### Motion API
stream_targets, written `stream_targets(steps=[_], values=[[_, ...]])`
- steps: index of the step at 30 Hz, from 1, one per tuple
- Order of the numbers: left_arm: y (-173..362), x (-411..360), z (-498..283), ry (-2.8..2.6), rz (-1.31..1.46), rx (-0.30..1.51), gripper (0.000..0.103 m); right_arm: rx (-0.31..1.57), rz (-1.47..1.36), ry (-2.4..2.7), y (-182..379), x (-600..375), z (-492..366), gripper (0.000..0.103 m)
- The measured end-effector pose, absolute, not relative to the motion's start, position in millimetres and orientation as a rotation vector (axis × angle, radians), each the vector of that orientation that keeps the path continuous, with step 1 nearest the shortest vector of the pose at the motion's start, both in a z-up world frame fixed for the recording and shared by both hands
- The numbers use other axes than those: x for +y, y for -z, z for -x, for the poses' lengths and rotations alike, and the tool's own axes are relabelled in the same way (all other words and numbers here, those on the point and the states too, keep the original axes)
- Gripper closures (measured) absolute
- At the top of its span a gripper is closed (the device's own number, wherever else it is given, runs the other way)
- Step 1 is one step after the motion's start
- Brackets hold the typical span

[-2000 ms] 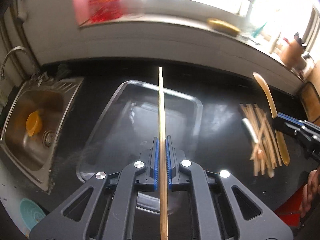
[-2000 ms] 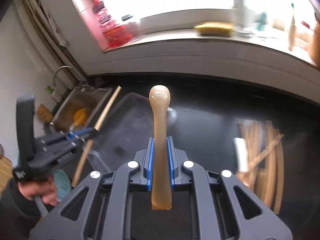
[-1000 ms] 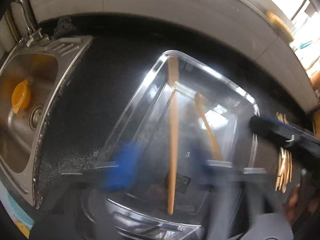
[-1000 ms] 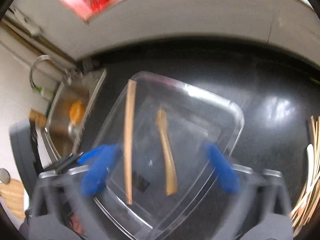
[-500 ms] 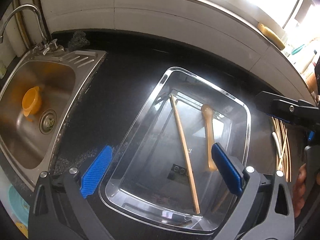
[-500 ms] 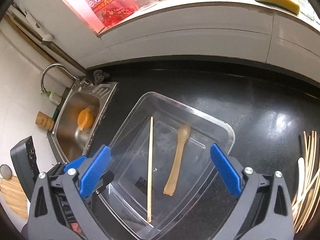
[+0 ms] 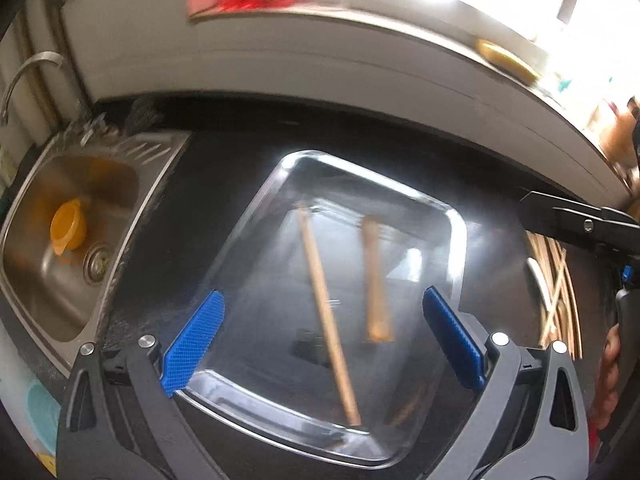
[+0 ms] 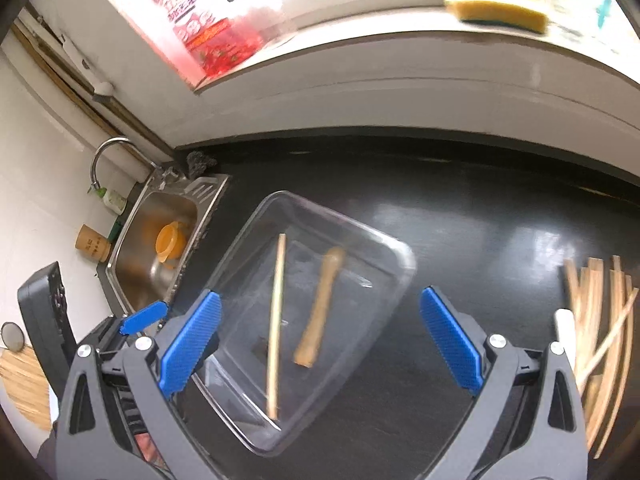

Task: Organize utensils
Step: 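Grasp another chopstick from the pile with the left tool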

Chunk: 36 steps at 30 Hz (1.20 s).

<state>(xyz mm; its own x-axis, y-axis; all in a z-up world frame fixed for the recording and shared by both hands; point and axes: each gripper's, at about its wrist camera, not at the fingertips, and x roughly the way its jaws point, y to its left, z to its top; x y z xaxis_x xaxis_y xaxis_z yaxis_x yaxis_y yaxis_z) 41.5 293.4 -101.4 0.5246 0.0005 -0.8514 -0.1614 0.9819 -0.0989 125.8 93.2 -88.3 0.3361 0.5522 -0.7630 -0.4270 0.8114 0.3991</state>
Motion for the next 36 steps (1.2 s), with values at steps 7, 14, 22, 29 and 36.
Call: stream_targets(steps=[7, 14, 22, 29, 36], values=[[91, 189, -45, 0.039, 0.079, 0.984, 0.006, 0.991, -0.128, -0.535, 81, -26, -114, 0.006], [94, 65, -44, 0.196, -0.019, 0.962, 0.006, 0.946, -0.070, -0.388, 85, -168, -82, 0.006], [119, -25, -47, 0.371, -0.206, 0.968, 0.006, 0.952, -0.003, -0.317, 108, -257, -49, 0.006], [138, -41, -68, 0.419, -0.252, 1.000, 0.006, 0.967, 0.010, -0.312, 127, -275, -45, 0.006], [142, -52, -85, 0.592, -0.318, 0.923, 0.006, 1.004, 0.002, -0.315, 150, -273, -58, 0.006]])
